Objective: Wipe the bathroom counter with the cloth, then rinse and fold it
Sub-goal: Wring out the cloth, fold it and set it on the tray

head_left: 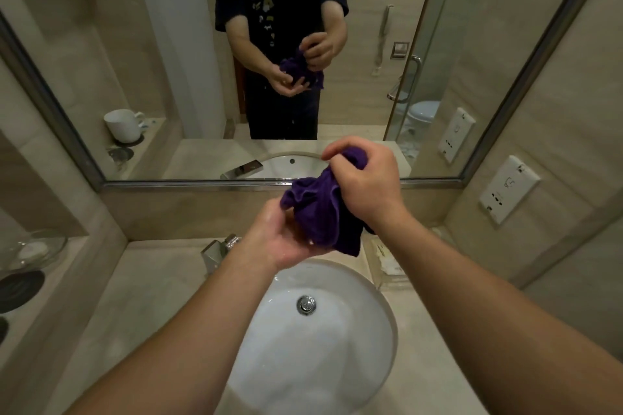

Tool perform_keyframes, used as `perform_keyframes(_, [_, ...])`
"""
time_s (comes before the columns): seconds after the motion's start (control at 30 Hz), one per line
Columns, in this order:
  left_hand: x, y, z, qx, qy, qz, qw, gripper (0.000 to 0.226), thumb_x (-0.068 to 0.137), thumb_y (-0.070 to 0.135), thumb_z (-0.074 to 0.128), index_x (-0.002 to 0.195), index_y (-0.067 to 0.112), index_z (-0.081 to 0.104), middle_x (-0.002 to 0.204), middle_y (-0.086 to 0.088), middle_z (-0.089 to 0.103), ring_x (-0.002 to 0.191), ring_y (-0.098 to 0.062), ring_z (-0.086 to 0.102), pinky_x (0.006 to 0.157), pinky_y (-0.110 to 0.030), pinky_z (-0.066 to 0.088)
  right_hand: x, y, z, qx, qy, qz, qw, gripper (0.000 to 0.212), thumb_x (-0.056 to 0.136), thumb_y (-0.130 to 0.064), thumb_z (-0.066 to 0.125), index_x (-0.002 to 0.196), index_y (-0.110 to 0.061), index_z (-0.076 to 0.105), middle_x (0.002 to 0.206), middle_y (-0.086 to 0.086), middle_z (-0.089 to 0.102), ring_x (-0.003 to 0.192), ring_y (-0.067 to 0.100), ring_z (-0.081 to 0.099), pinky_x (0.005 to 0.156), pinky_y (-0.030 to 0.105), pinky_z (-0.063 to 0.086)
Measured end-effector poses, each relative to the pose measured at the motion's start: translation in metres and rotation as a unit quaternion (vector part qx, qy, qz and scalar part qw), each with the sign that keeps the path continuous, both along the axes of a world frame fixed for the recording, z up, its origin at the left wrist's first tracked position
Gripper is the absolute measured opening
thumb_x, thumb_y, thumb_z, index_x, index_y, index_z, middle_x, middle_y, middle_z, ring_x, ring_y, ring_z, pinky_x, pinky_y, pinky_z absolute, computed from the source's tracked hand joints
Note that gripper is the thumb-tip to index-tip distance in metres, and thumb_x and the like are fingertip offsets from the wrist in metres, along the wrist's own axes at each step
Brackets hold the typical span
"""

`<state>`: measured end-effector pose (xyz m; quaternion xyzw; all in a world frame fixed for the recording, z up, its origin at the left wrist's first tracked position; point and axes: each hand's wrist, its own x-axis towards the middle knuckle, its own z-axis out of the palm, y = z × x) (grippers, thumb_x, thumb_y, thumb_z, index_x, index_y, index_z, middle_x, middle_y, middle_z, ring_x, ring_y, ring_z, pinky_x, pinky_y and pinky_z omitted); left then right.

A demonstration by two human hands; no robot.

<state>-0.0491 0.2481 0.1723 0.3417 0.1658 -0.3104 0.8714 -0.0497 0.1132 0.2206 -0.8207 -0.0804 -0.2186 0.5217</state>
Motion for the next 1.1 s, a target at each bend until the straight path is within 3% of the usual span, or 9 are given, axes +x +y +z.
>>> perform_keyframes(0.2, [-0.004,-0.020,0.008,-0.039,-0.004,-0.102,0.994,0.059,0.091,0.054,0.045,0.109,0.007,0.076,0.120,-0.026,0.067,0.114,-0.050,0.059,0.098,-0.078,0.030,0.008,-0.003,-0.001,-0.152,-0.103,0.077,0.980,0.024,0.082,-0.027,0.053,0.086,-0.019,0.075,0.086,-0.007,0.072,0.081,0.009,0.067,0.078,0.033,0.057])
perform_keyframes(0.3, [-0.005,-0.029,0.016,-0.117,-0.008,-0.090,0.989,0.080,0.083,0.078,0.047,0.106,0.007,0.077,0.119,-0.023,0.068,0.105,-0.048,0.065,0.099,-0.069,0.040,0.012,-0.005,0.002,-0.215,-0.138,0.084,0.963,0.033,0.089,-0.043,0.051,0.081,-0.018,0.070,0.078,-0.004,0.067,0.071,0.013,0.062,0.069,0.033,0.054])
perform_keyframes(0.4, [0.000,-0.050,0.029,-0.124,0.004,0.034,0.992,0.047,0.080,0.055,0.065,0.084,0.011,0.079,0.099,-0.009,0.072,0.094,-0.029,0.069,0.098,-0.041,0.049,0.013,-0.002,0.001,-0.203,-0.113,0.007,0.973,0.047,0.093,-0.060,0.046,0.064,-0.024,0.056,0.061,-0.009,0.054,0.058,0.007,0.050,0.057,0.022,0.039])
perform_keyframes(0.47, [0.005,-0.065,0.027,-0.022,-0.044,0.158,0.986,0.020,0.079,0.036,0.070,0.079,0.016,0.073,0.085,-0.007,0.067,0.079,-0.025,0.065,0.082,-0.035,0.053,0.012,0.004,-0.002,-0.053,-0.070,-0.068,0.994,0.053,0.100,-0.052,0.045,0.053,-0.027,0.041,0.047,-0.010,0.043,0.048,0.006,0.042,0.050,0.017,0.029])
perform_keyframes(0.53, [0.010,-0.069,0.021,0.182,-0.156,0.269,0.933,0.017,0.078,0.022,0.069,0.063,0.017,0.063,0.062,-0.003,0.057,0.059,-0.020,0.053,0.057,-0.033,0.046,0.012,0.008,-0.009,0.130,0.002,-0.160,0.979,0.057,0.104,-0.039,0.046,0.050,-0.024,0.039,0.039,-0.012,0.041,0.041,0.005,0.041,0.046,0.016,0.030])
perform_keyframes(0.67, [0.019,-0.058,-0.005,0.497,-0.376,0.256,0.739,0.029,0.073,0.035,0.061,0.049,0.021,0.053,0.063,-0.002,0.054,0.058,-0.020,0.050,0.057,-0.032,0.040,0.020,0.009,-0.033,0.385,0.236,-0.230,0.862,0.043,0.095,-0.031,0.056,0.055,-0.017,0.053,0.050,-0.006,0.053,0.055,0.018,0.054,0.061,0.034,0.050])
perform_keyframes(0.9, [0.043,-0.029,-0.013,0.603,-0.626,0.103,0.484,0.033,0.075,0.037,0.054,0.056,0.012,0.063,0.061,-0.001,0.049,0.052,-0.022,0.046,0.048,-0.035,0.040,0.021,0.013,-0.048,0.520,0.449,-0.109,0.718,0.028,0.092,-0.024,0.042,0.086,-0.013,0.067,0.063,0.003,0.069,0.056,0.025,0.068,0.044,0.025,0.054])
perform_keyframes(1.0, [0.044,-0.021,-0.014,0.601,-0.675,0.049,0.425,0.035,0.077,0.038,0.052,0.055,0.014,0.061,0.061,0.006,0.045,0.050,-0.018,0.042,0.046,-0.030,0.037,0.018,0.016,-0.057,0.524,0.487,-0.086,0.693,0.035,0.095,-0.030,0.037,0.085,-0.013,0.066,0.057,0.005,0.068,0.046,0.024,0.067,0.045,0.025,0.055])
perform_keyframes(1.1, [0.043,-0.014,-0.025,0.606,-0.652,0.055,0.451,0.037,0.079,0.041,0.051,0.057,0.013,0.062,0.063,0.005,0.049,0.052,-0.017,0.044,0.047,-0.031,0.038,0.018,0.022,-0.061,0.529,0.489,-0.092,0.688,0.034,0.094,-0.027,0.038,0.089,-0.011,0.067,0.060,0.006,0.069,0.055,0.025,0.069,0.047,0.028,0.057])
